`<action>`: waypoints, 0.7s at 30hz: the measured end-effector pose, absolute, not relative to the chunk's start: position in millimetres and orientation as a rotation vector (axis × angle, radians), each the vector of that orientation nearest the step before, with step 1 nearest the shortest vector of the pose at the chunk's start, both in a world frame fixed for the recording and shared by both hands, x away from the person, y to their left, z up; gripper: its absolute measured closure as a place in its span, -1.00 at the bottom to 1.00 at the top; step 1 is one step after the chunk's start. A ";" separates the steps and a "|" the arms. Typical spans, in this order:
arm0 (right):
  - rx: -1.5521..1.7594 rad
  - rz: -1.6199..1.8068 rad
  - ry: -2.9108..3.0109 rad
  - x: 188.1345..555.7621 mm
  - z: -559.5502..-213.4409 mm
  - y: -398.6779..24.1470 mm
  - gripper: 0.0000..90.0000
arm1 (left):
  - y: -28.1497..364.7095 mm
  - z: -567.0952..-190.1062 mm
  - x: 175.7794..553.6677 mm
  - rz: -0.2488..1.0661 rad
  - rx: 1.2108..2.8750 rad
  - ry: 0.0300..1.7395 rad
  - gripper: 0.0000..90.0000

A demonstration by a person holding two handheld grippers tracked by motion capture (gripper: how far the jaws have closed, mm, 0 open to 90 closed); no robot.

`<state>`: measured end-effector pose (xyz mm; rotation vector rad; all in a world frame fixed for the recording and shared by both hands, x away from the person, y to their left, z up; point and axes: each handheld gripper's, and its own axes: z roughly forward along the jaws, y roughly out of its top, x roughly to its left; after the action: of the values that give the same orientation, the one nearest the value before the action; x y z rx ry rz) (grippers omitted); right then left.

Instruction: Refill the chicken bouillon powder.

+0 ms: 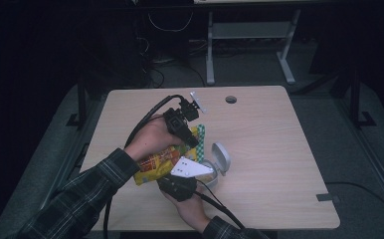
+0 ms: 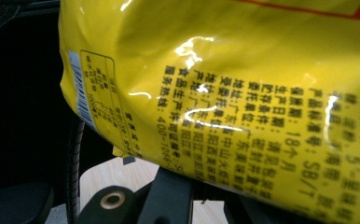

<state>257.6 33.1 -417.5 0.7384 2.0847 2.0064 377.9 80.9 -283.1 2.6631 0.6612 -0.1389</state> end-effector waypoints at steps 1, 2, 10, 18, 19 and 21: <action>0.739 2.007 2.085 257.6 -417.5 33.1 1.00 | 80.7 -283.3 377.8 -0.138 2.663 0.662 1.00; 0.740 2.008 2.085 257.6 -417.5 33.0 1.00 | 80.5 -283.2 377.8 -0.138 2.664 0.663 1.00; 0.746 2.012 2.092 257.5 -417.7 33.3 1.00 | 79.3 -283.8 377.7 -0.137 2.676 0.660 1.00; 0.748 2.014 2.092 257.5 -417.7 33.1 1.00 | 78.3 -283.3 377.3 -0.132 2.678 0.659 1.00; 0.747 2.014 2.091 257.5 -417.7 33.1 1.00 | 78.2 -283.2 377.2 -0.132 2.679 0.659 1.00; 0.748 2.014 2.092 257.4 -417.7 33.1 1.00 | 78.3 -283.2 377.1 -0.133 2.679 0.659 1.00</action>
<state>257.4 33.1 -417.7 0.7475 2.0919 2.0143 377.1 78.3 -283.2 2.6789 0.6590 -0.1331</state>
